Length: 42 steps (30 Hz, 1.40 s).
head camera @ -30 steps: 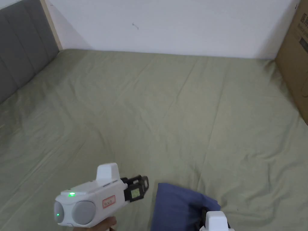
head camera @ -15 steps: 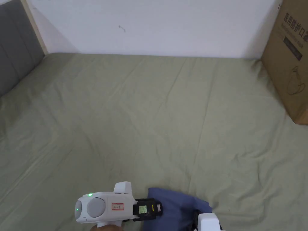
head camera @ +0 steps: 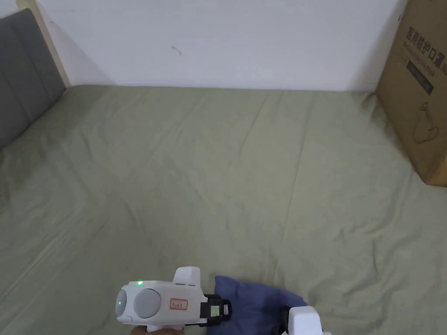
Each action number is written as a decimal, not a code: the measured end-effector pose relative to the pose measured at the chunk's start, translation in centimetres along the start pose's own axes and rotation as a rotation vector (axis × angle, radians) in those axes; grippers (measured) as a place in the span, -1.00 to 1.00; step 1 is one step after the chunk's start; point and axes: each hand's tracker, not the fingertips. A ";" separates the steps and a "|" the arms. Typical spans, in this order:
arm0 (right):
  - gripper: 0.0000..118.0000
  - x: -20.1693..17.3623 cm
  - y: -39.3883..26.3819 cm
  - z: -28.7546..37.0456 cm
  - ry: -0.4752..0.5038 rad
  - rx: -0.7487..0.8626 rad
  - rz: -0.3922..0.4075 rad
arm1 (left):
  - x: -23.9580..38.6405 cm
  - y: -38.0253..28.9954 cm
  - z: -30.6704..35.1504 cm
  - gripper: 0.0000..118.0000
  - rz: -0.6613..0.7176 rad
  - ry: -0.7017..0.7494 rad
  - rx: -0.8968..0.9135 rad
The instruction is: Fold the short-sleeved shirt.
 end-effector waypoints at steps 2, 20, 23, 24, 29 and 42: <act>-1.00 0.1 1.1 1.1 0.017 0.022 -0.007 | 0.7 0.5 1.3 -0.79 0.002 -0.002 0.004; -1.00 -3.3 10.7 2.1 0.042 0.287 0.081 | -21.5 9.3 22.9 -0.80 0.066 0.480 0.118; -1.00 -3.5 12.0 1.5 0.038 0.296 0.078 | -25.8 10.0 25.5 -0.80 0.110 0.557 0.108; -1.00 -3.6 12.3 1.2 0.032 0.299 0.080 | -27.2 10.2 26.2 -0.80 0.113 0.577 0.103; -1.00 -3.6 13.4 -0.1 0.006 0.307 0.090 | -33.1 11.1 27.6 -0.80 0.153 0.658 0.066; -1.00 -2.3 13.5 0.1 -0.026 0.285 0.073 | -33.1 11.8 25.3 0.42 0.273 0.682 0.045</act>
